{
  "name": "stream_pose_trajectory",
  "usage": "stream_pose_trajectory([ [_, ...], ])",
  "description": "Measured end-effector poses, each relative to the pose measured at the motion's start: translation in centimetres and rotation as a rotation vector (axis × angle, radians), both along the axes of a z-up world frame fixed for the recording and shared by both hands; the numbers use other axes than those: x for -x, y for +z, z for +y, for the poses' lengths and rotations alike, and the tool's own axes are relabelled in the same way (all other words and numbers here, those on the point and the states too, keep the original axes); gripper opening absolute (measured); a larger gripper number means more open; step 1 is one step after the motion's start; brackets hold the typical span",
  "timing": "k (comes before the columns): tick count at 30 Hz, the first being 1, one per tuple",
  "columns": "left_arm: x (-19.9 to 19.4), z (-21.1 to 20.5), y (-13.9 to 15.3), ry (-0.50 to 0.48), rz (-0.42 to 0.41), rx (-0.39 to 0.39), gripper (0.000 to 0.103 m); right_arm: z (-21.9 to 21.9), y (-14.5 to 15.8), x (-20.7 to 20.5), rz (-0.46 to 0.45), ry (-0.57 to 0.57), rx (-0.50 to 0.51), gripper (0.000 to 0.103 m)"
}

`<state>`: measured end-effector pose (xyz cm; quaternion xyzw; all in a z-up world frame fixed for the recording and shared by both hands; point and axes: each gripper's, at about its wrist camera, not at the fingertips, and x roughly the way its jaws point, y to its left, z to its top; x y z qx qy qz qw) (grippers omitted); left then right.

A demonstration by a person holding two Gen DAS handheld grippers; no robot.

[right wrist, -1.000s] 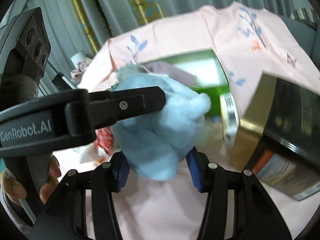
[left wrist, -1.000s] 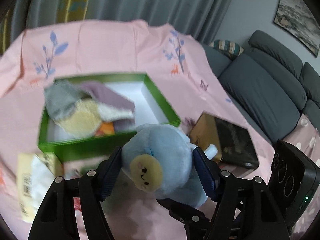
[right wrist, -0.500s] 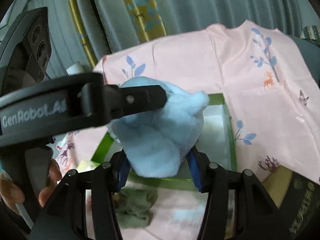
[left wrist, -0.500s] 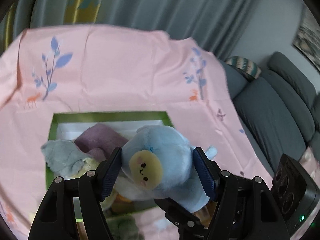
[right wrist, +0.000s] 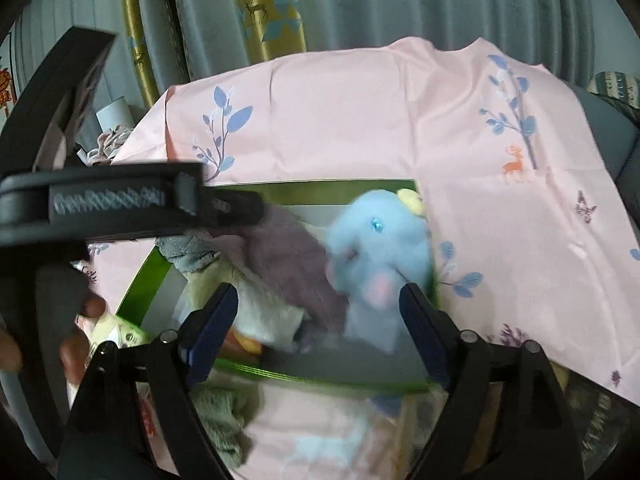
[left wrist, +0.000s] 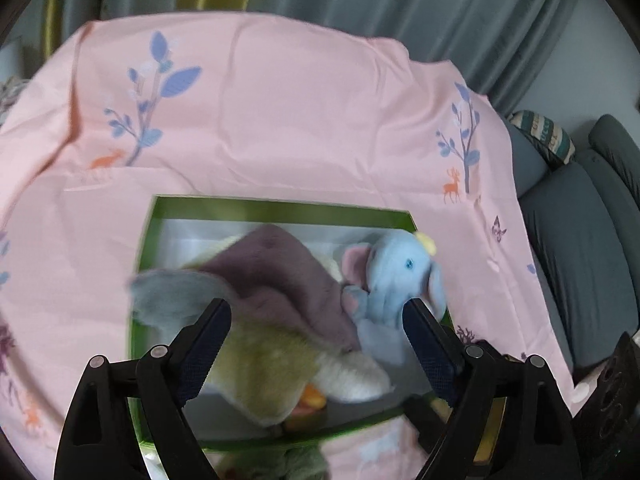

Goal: Organize soft objects
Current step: 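Lower the blue plush into the green box and open the right gripper, then reach the right gripper to the grey-green towel and close on it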

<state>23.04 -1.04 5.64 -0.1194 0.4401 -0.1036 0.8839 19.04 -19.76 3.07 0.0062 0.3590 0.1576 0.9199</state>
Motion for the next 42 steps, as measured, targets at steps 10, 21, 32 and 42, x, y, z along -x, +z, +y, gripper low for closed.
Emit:
stream_pose_trajectory([
  [10,9.5,3.4,3.3,0.014,-0.076,-0.068,0.098,-1.4,1.1,8.2,-0.015,0.080,0.011,0.091],
  [21,19.0,2.3,-1.3,-0.031,-0.059,-0.081,0.098,-2.2,-0.7,14.4,0.015,0.112,0.055,0.092],
  [32,24.1,2.7,-6.7,-0.014,-0.017,0.061,0.098,-0.3,-4.8,16.8,0.077,0.204,0.056,0.092],
  [42,24.3,4.9,-8.1,0.035,-0.011,0.085,0.098,3.8,-6.3,14.8,0.084,0.302,0.039,0.088],
])
